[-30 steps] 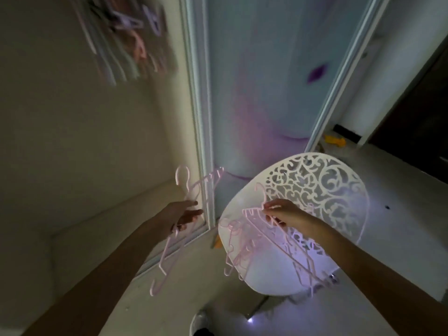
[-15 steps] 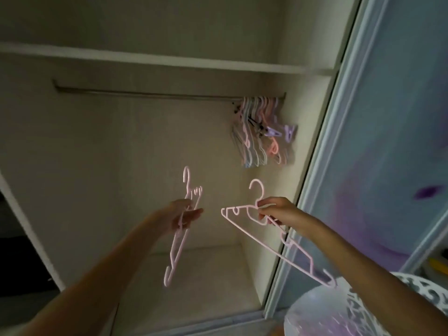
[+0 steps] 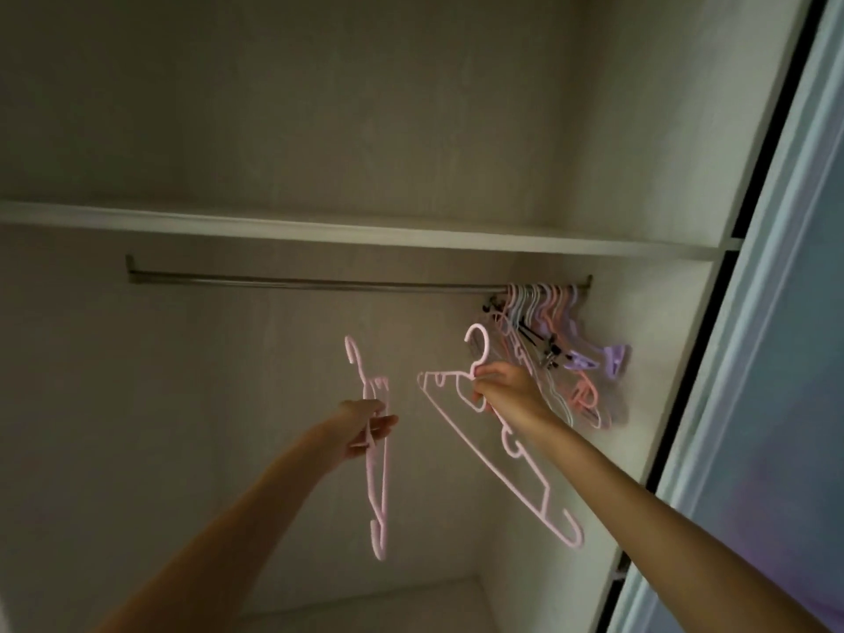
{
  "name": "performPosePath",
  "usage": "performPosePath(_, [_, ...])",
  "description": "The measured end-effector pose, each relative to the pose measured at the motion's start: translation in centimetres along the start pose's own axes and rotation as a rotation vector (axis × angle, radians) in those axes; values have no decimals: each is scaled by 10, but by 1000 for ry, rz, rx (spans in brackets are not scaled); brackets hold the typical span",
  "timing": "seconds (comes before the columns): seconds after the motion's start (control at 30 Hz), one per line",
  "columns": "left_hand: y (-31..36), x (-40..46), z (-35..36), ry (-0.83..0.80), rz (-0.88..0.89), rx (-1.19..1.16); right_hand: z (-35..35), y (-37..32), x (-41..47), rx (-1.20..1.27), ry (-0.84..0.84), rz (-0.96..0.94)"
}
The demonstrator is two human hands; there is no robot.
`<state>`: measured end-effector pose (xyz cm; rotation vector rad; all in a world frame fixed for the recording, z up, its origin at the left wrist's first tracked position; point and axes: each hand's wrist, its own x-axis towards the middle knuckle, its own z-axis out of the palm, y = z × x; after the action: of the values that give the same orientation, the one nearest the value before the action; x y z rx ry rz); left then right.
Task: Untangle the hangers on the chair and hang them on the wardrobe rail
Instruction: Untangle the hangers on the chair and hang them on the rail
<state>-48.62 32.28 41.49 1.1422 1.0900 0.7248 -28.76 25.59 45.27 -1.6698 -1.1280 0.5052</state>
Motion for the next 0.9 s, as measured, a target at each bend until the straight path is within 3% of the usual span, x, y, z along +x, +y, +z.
performPosePath(0.27, [36,70,-3,55,-22,281,13,-11,112,-33,102,-125])
performPosePath(0.5, [49,122,-7,52,-25,368,27,-8,193,-413,146,-227])
performPosePath(0.7, [57,152,-16,-7,-3,503,35,15,220,-540,202,-205])
performPosePath(0.9, [64,157,-19,-46,76,535,29,20,225,-738,144,-279])
